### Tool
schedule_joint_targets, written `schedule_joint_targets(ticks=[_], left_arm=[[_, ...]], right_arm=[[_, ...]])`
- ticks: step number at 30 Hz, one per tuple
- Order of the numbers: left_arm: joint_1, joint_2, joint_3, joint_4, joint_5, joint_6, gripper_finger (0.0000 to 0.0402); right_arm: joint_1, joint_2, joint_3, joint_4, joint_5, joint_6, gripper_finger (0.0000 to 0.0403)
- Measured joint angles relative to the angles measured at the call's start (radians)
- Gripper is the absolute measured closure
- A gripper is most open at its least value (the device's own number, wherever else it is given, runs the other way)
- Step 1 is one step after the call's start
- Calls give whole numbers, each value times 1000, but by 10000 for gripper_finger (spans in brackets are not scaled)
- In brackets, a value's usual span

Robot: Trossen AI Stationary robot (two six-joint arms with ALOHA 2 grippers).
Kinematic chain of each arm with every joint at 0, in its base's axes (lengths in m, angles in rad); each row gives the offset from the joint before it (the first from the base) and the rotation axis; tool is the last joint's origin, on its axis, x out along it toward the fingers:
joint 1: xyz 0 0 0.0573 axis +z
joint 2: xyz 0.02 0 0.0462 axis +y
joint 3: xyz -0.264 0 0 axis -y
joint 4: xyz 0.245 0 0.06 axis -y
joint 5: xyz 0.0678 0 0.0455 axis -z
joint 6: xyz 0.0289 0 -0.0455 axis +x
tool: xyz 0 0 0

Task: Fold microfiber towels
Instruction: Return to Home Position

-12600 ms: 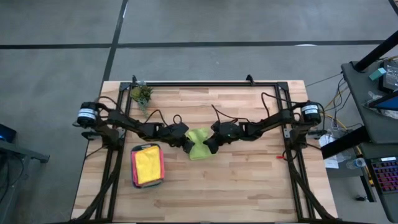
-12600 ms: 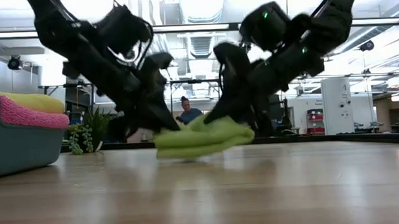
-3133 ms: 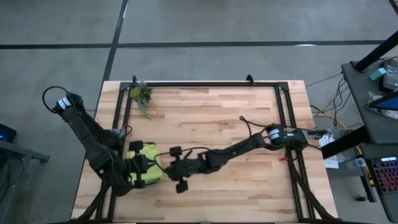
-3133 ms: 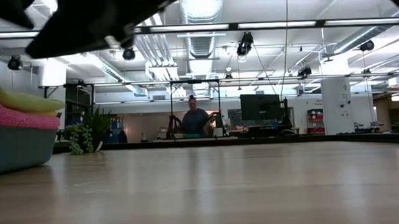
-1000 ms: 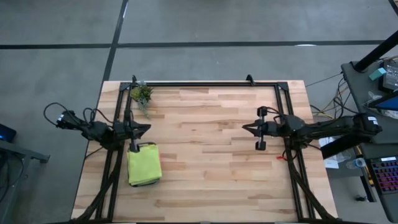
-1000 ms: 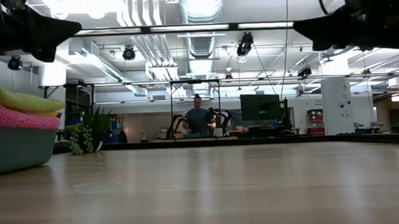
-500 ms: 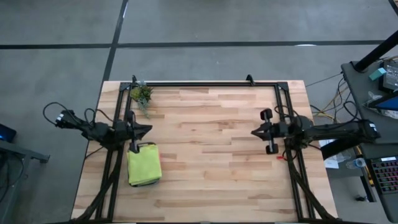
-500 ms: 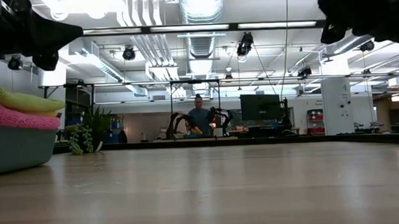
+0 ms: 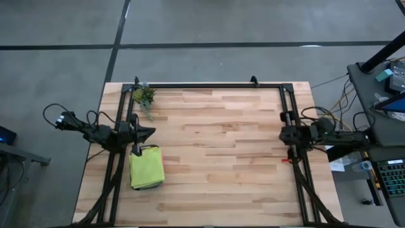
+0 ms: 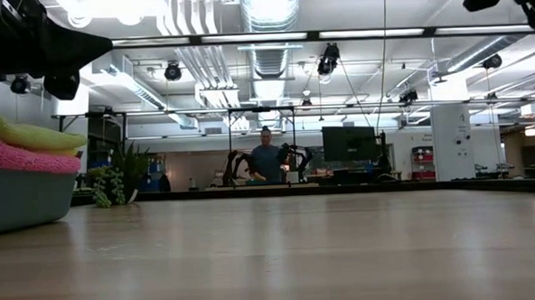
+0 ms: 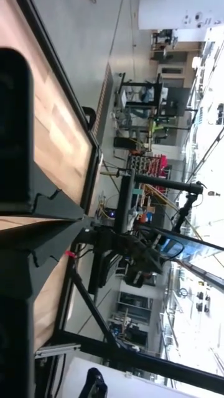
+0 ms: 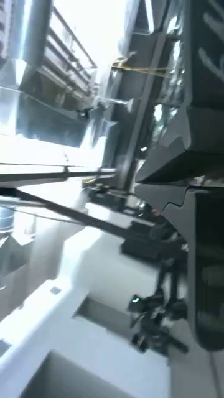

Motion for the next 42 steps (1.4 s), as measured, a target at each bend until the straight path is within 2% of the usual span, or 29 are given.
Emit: schedule_joint_targets(ticks=[2,6,18,31,42], left_arm=[[0,1,0,-2,0,0,401],[0,1,0,-1,-2,0,401],[0,1,0,1,-2,0,401],[0,1,0,0,-2,0,401],[0,3,0,-1,-1,0,401]], right_arm=[[0,-48,0,-4,-15,21,394],[2,-40,-1,-32,-54,68,394],[1,-1,-1,-134,-49,8,394],[1,26,-1,-155,-48,338,394],[1,26,-1,-154,-48,358,394]])
